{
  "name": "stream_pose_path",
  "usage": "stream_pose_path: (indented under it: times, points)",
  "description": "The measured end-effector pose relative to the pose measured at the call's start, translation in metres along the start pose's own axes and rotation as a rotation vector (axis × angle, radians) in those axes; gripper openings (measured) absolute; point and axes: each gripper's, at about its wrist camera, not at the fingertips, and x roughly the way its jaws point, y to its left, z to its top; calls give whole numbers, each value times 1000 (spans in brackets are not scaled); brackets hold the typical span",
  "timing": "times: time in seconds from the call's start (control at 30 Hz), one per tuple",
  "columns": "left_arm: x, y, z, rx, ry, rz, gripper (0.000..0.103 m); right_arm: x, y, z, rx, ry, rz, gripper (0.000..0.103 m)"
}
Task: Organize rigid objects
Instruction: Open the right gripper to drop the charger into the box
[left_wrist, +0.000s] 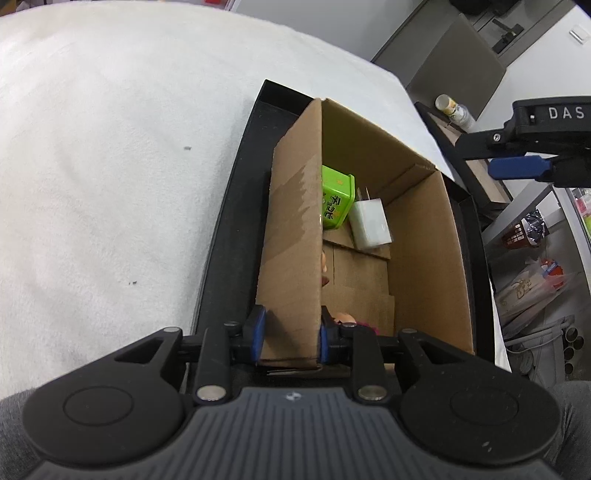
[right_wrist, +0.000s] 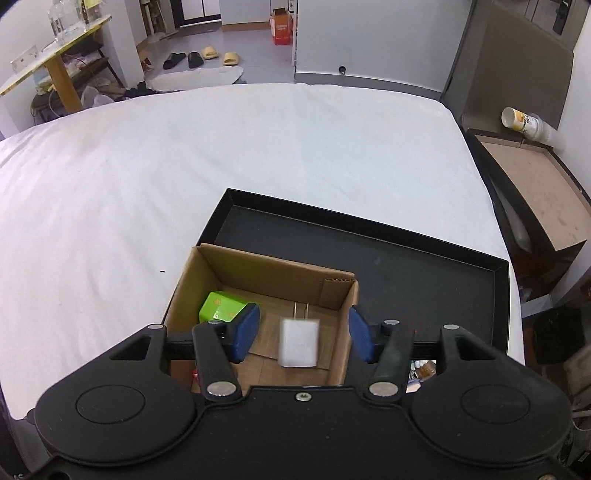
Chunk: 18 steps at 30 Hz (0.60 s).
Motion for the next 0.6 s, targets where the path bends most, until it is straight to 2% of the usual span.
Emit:
stream_pose_path:
  times: [0.1,0.33,0.47,0.6]
  points:
    - [1,2,1,-22,5,-8,26,-2,-4,-3,18,4,0,59]
    - [2,1,1,-19,5,-9,26,-6,-18,-14,47,11,-4,62]
    - [2,1,1,-16,5,-6,26,-8,-28,-22,71,12,-7,71]
    - [3,0,1,-14,5,0,26,-7,-37,-32,83,23,-14,72]
